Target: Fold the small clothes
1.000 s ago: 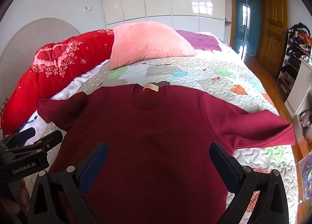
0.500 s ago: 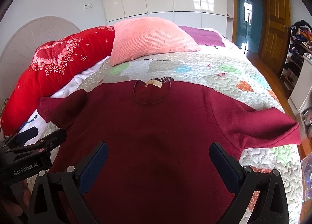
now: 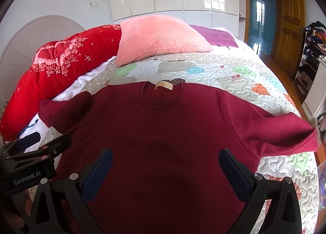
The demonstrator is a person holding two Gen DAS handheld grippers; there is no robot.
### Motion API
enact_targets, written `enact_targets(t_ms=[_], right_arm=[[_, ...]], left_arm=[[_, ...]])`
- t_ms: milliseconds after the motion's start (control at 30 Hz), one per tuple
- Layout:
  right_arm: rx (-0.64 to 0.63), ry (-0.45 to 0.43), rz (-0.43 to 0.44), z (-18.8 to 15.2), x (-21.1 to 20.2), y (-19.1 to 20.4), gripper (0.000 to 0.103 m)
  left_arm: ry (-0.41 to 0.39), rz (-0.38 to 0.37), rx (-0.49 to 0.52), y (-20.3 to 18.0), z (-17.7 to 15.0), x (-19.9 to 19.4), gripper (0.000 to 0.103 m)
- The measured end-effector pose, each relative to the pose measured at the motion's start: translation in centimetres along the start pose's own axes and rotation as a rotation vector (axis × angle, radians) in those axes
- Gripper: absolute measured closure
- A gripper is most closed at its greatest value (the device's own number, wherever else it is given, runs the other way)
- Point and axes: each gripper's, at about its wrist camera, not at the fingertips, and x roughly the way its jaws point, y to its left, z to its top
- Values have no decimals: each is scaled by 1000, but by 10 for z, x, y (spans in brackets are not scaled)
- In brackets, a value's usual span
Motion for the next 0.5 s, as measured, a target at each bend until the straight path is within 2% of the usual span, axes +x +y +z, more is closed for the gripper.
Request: enact_targets(t_ms=[300, 500], right_arm=[[10, 25, 1, -2, 11, -1, 0], [2, 36, 12, 0, 19, 4, 0]], left_arm=[[11, 7, -12, 8, 2, 8, 1], [5, 27, -50, 37, 10, 10, 1]])
